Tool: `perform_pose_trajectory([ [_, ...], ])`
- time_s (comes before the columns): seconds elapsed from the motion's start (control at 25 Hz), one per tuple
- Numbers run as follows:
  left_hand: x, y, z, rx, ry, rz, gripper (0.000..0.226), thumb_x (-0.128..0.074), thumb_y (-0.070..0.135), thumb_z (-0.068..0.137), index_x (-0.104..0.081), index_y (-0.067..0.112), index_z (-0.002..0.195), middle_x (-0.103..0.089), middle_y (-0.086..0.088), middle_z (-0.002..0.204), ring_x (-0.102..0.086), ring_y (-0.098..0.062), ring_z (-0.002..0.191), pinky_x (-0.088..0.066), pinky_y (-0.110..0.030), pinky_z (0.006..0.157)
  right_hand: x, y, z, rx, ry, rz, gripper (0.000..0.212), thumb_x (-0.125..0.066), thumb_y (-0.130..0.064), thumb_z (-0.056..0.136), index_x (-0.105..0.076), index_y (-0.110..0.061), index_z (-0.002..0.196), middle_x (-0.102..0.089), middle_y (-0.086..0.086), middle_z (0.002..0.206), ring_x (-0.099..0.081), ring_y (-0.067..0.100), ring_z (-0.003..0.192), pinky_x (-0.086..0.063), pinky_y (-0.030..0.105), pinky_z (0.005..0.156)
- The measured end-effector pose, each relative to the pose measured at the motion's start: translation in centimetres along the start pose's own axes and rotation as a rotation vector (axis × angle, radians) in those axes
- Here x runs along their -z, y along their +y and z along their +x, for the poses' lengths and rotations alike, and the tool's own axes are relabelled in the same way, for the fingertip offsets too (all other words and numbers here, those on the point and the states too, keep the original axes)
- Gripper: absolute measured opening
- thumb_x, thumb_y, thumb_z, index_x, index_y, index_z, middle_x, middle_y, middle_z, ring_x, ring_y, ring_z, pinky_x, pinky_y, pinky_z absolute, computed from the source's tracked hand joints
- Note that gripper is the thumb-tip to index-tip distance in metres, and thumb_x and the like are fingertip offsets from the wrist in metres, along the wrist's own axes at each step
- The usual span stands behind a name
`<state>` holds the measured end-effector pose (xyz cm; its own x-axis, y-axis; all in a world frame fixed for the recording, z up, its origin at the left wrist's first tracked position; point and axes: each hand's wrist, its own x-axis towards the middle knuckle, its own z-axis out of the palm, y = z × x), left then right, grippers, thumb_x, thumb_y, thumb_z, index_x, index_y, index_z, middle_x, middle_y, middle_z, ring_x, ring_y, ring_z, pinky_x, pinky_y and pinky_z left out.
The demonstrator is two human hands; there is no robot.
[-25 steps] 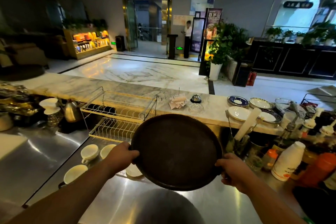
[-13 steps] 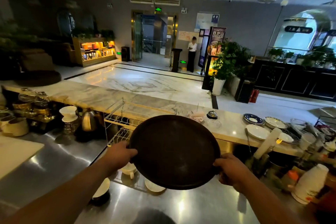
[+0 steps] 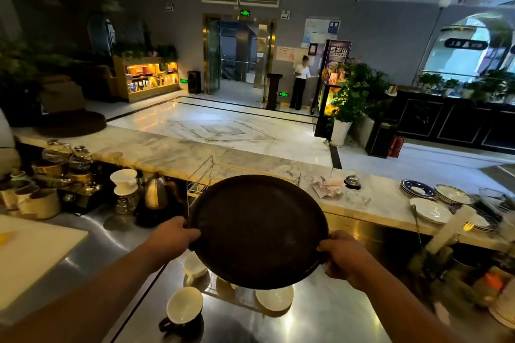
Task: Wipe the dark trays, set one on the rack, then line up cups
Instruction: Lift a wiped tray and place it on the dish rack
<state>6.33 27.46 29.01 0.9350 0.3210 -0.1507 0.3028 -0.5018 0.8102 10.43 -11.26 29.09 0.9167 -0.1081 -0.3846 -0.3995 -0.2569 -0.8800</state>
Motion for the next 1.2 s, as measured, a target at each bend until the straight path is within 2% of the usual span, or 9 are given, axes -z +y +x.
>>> perform_pose_trajectory([
  [0.12, 0.5, -0.1, 2.4, 0.013, 0.013, 0.011, 0.016, -0.071, 0.021, 0.084, -0.065, 0.007, 0.092, -0.069, -0.014, 0.091, -0.067, -0.026, 0.083, -0.051, -0.035, 0.064, -1.3, -1.3, 1.6, 0.002, -0.028, -0.007, 0.022, -0.069, -0.006, 0.087, -0.063, -0.014, 0.106, -0.058, 0.014, 0.068, -0.053, 0.018, 0.049, -0.055, 0.03, 0.049],
  [0.28, 0.5, 0.5, 5.7, 0.024, 0.015, 0.042, 0.021, -0.07, 0.023, 0.085, -0.065, 0.006, 0.095, -0.069, -0.017, 0.094, -0.069, -0.032, 0.086, -0.059, -0.046, 0.076, -1.8, -3.2, 4.3, 0.008, -0.078, 0.025, 0.022, -0.068, -0.005, 0.089, -0.059, -0.014, 0.108, -0.072, 0.022, 0.093, -0.075, 0.03, 0.064, -0.061, 0.037, 0.052],
  [0.44, -0.1, 1.5, 8.8, 0.037, 0.011, 0.014, 0.018, -0.07, 0.019, 0.087, -0.062, 0.006, 0.096, -0.07, -0.021, 0.094, -0.069, -0.027, 0.073, -0.057, -0.037, 0.061, -1.8, -5.2, 7.6, 0.006, -0.124, 0.022, 0.016, -0.063, 0.0, 0.092, -0.062, -0.013, 0.102, -0.07, 0.021, 0.084, -0.073, 0.029, 0.055, -0.062, 0.042, 0.055],
  [0.56, -0.1, 2.2, 11.3, 0.025, 0.003, -0.005, 0.018, -0.07, 0.018, 0.086, -0.062, 0.006, 0.097, -0.071, -0.02, 0.093, -0.069, -0.027, 0.072, -0.055, -0.034, 0.059, -2.1, -6.5, 10.4, 0.04, -0.047, -0.083, 0.018, -0.067, -0.005, 0.09, -0.061, -0.012, 0.106, -0.068, 0.016, 0.086, -0.064, 0.025, 0.064, -0.056, 0.035, 0.058],
  [0.68, 0.3, 2.6, 14.1, 0.019, -0.037, -0.01, 0.014, -0.07, 0.019, 0.084, -0.066, 0.008, 0.092, -0.073, -0.015, 0.087, -0.068, -0.023, 0.072, -0.053, -0.031, 0.058, -2.8, -7.4, 12.3, 0.017, -0.016, -0.093, 0.018, -0.068, -0.01, 0.088, -0.06, -0.012, 0.104, -0.063, 0.015, 0.087, -0.053, 0.024, 0.068, -0.049, 0.037, 0.067],
  [0.8, 1.0, 2.6, 17.5, 0.008, -0.063, -0.029, 0.004, -0.071, 0.018, 0.083, -0.068, 0.015, 0.083, -0.07, -0.003, 0.067, -0.063, -0.011, 0.052, -0.047, -0.023, 0.042, -4.0, -8.2, 13.6, -0.003, 0.012, -0.059, 0.019, -0.068, -0.011, 0.087, -0.059, -0.014, 0.104, -0.062, 0.016, 0.091, -0.052, 0.024, 0.071, -0.047, 0.034, 0.062],
  [0.88, 1.4, 2.4, 19.6, 0.021, -0.075, -0.036, 0.007, -0.07, 0.02, 0.083, -0.066, 0.017, 0.087, -0.069, -0.007, 0.073, -0.061, -0.013, 0.05, -0.044, -0.022, 0.037, -5.1, -8.5, 14.2, -0.028, 0.036, -0.034, 0.02, -0.067, -0.01, 0.089, -0.059, -0.015, 0.106, -0.063, 0.017, 0.097, -0.053, 0.024, 0.071, -0.048, 0.032, 0.057],
  [1.08, 2.4, 1.4, 24.2, -0.006, -0.146, -0.031, 0.01, -0.071, 0.017, 0.083, -0.066, 0.013, 0.091, -0.072, -0.016, 0.088, -0.075, -0.033, 0.077, -0.066, -0.05, 0.069, -8.5, -8.6, 16.1, -0.076, 0.108, -0.042, 0.02, -0.066, -0.011, 0.091, -0.057, -0.015, 0.108, -0.067, 0.02, 0.103, -0.057, 0.024, 0.069, -0.047, 0.027, 0.048],
  [1.2, 2.5, 0.5, 26.8, -0.014, -0.175, 0.013, 0.013, -0.072, 0.018, 0.082, -0.069, 0.012, 0.093, -0.073, -0.014, 0.092, -0.073, -0.03, 0.083, -0.064, -0.05, 0.078, -10.3, -8.5, 17.5, -0.104, 0.165, -0.104, 0.018, -0.066, -0.01, 0.091, -0.058, -0.013, 0.107, -0.068, 0.02, 0.1, -0.056, 0.021, 0.064, -0.048, 0.027, 0.045],
])
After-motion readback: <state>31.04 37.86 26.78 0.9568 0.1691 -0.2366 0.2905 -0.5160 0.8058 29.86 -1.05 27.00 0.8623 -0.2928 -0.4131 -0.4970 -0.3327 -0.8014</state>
